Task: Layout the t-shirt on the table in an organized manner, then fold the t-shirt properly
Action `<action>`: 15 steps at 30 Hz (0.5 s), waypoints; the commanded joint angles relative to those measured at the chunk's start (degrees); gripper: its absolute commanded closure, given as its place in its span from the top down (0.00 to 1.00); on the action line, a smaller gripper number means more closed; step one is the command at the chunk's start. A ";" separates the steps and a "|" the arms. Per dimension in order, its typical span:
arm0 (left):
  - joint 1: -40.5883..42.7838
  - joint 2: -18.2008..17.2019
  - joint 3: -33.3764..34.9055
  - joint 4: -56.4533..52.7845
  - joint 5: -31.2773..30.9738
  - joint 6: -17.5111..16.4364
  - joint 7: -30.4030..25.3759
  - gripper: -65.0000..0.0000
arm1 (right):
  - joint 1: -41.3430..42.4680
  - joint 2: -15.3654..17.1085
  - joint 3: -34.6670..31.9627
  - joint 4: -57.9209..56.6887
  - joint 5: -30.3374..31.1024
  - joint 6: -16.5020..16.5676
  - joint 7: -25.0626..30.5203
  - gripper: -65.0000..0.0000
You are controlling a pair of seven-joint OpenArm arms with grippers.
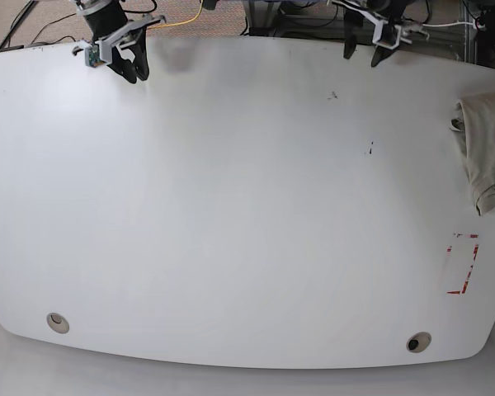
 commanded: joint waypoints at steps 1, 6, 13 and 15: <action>5.26 -0.91 -0.10 1.28 -0.11 0.18 -1.26 0.44 | -5.80 0.21 0.38 2.39 3.27 0.58 1.56 0.19; 11.86 -2.40 -0.10 1.02 -0.03 0.27 -1.17 0.44 | -13.45 0.12 0.11 2.39 6.35 0.58 1.56 0.19; 14.49 -2.58 0.17 -3.03 -0.03 0.27 -0.99 0.44 | -19.25 -0.06 -1.91 -1.22 6.70 0.58 1.56 0.19; 14.06 -2.58 0.25 -6.28 -0.03 0.27 -0.99 0.44 | -19.60 0.29 -3.41 -3.50 6.44 0.58 1.56 0.19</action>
